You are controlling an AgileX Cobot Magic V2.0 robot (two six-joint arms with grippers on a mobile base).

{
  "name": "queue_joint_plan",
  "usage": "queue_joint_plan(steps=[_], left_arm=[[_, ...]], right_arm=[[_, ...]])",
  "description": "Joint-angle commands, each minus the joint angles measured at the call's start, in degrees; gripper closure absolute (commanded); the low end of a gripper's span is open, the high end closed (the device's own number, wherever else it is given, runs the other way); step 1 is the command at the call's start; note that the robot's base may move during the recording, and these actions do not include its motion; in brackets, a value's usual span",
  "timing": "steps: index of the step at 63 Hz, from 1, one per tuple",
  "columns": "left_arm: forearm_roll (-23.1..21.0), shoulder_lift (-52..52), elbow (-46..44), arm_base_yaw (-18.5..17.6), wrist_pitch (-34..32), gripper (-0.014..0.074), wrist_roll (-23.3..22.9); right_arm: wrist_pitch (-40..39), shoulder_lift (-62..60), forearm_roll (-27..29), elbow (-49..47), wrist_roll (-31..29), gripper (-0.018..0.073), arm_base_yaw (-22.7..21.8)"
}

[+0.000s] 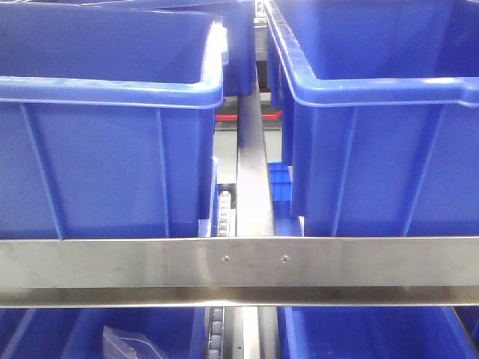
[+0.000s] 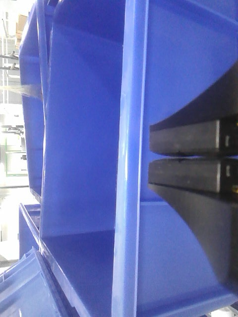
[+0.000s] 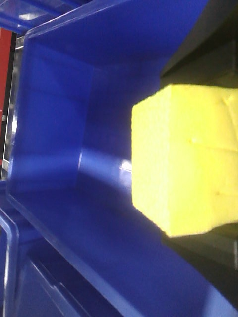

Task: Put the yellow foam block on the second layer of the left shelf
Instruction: 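Open the right gripper to drop the block into the blue bin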

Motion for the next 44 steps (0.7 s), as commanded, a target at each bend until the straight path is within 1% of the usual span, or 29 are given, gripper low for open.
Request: queue_joint_plan(steps=[1, 11, 22, 25, 29, 31, 33, 36, 44], left_arm=[[-0.32, -1.13, 1.41, -0.03, -4.61, 0.0472, -0.19], [-0.32, -1.13, 1.41, -0.03, -4.61, 0.0472, -0.19], [-0.32, -1.13, 1.41, -0.03, -4.61, 0.0472, -0.19], [-0.32, -1.13, 1.41, -0.03, -4.61, 0.0472, -0.19], [-0.32, -1.13, 1.41, -0.03, -4.61, 0.0472, -0.19], [-0.32, -1.13, 1.41, -0.03, -4.61, 0.0472, -0.19], [-0.32, -1.13, 1.41, -0.03, -4.61, 0.0472, -0.19], [-0.32, -1.13, 1.41, -0.03, -4.61, 0.0472, -0.19], [-0.32, -1.13, 1.41, -0.03, -4.61, 0.0472, -0.19]], right_arm=[[-6.94, 5.78, -0.34, -5.79, -0.39, 0.0115, -0.19], [-7.56, 16.25, -0.34, -11.95, -0.14, 0.0115, -0.19], [-7.97, 21.82, -0.34, -15.7, 0.8, 0.0109, -0.19], [-7.97, 22.3, -0.34, -15.96, 0.86, 0.0087, -0.19], [-7.33, 22.56, -0.34, -15.99, 1.24, 0.0007, -0.19], [-6.8, 22.57, -0.34, -15.99, 1.24, -0.0053, -0.19], [-6.43, 22.57, -0.29, -15.99, 1.24, -0.0091, -0.19], [-6.02, 22.57, -0.29, -15.99, 1.76, -0.0068, -0.19], [-5.74, 22.57, -0.29, -15.99, 3.05, -0.0068, -0.19]])
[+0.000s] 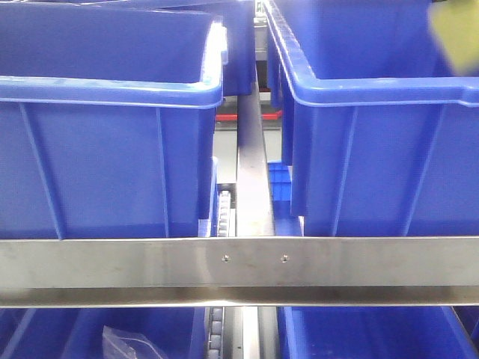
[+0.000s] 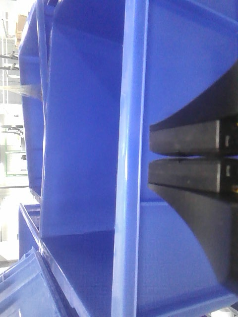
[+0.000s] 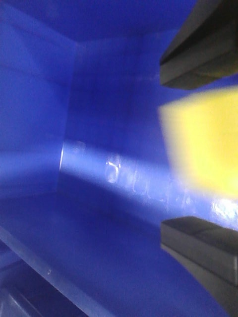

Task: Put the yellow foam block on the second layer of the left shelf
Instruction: 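Open the right gripper to drop the block into the blue bin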

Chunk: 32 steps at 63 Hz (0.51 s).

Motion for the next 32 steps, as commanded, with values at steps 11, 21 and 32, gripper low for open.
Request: queue_joint_plan(steps=[11, 21, 32], left_arm=[[-0.32, -1.13, 1.41, -0.03, -4.61, 0.0472, -0.19], [-0.32, -1.13, 1.41, -0.03, -4.61, 0.0472, -0.19], [-0.32, -1.13, 1.41, -0.03, -4.61, 0.0472, -0.19]], right_arm=[[-4.13, -1.14, -0.29, -2.17, 0.87, -0.0062, -0.19], [-3.18, -2.36, -0.29, -2.17, 0.87, -0.0007, -0.19], [-1.72, -5.25, -0.29, -2.17, 0.87, 0.0304, -0.92]])
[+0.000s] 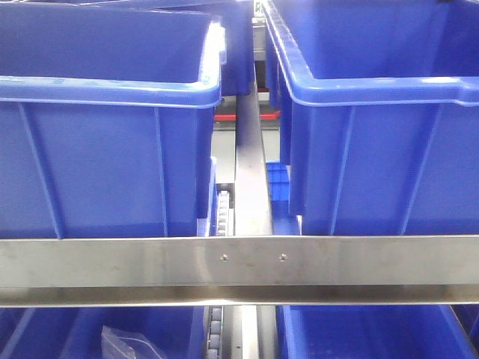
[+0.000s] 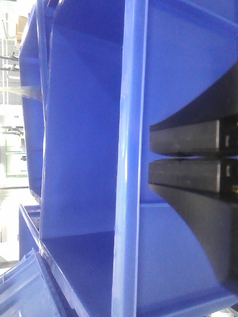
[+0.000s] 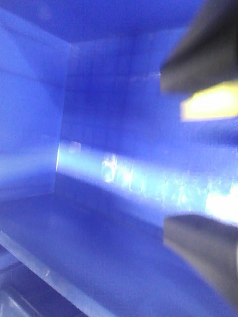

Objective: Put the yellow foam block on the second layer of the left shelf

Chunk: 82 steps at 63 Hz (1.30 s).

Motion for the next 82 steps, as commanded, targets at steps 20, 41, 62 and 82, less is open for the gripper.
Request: queue_joint_plan(steps=[20, 41, 62, 82], left_arm=[[-0.32, -1.13, 1.41, -0.03, -4.61, 0.0472, -0.19], [-0.32, -1.03, 1.41, -0.03, -4.61, 0.0472, -0.19], [-0.32, -1.03, 1.41, -0.03, -4.61, 0.0472, -0.19], [-0.32, -1.03, 1.41, -0.03, -4.61, 0.0472, -0.19]], right_arm=[[-0.04, -9.95, -0.35, -0.22, -0.69, 0.0505, -7.04], [-12.44, -26.24, -0.35, 18.24, -1.3, 0.0505, -7.13], [-10.54, -46.92, -0.35, 31.95, -1.25, 0.0505, -7.13], [-10.42, -49.95, -0.35, 33.39, -1.25, 0.0505, -7.13]])
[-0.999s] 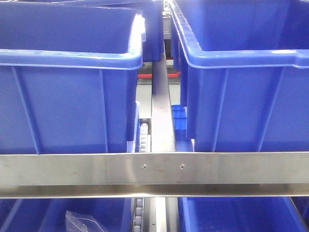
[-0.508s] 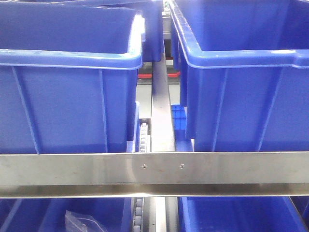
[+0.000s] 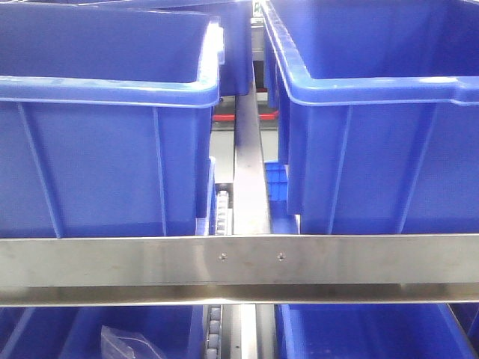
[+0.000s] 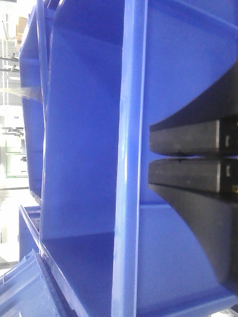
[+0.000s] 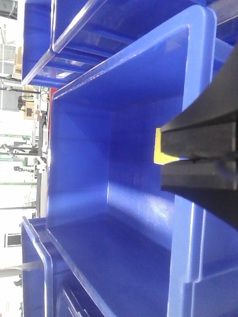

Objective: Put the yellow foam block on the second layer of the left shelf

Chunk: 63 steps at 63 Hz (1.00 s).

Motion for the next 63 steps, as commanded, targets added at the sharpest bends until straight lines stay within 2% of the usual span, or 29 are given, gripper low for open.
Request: queue_joint_plan(steps=[1, 22, 37, 41, 48, 63], left_arm=[[-0.32, -1.03, 1.41, -0.03, -4.61, 0.0472, -0.19], [-0.32, -1.03, 1.41, -0.03, -4.61, 0.0472, -0.19], [-0.32, -1.03, 1.41, -0.03, -4.61, 0.0472, -0.19], [-0.32, -1.03, 1.41, -0.03, -4.61, 0.0472, -0.19], [-0.32, -1.03, 1.41, -0.03, -4.61, 0.0472, -0.19], [-0.32, -1.03, 1.41, -0.03, -4.61, 0.0472, -0.19]], right_arm=[[-4.83, 0.36, -0.35, -1.78, -0.49, 0.0505, -0.41], [-5.11, -1.24, -0.35, 0.73, -0.49, 0.0505, -0.41], [-4.43, -10.19, -0.35, 7.32, -0.49, 0.0505, -0.41], [-0.18, -13.73, -0.35, 7.26, -0.49, 0.0505, -0.41], [1.43, -13.46, -0.35, 7.26, -0.49, 0.0505, -0.56], [-3.59, -13.93, -0.35, 7.26, -0.17, 0.0505, -0.56]])
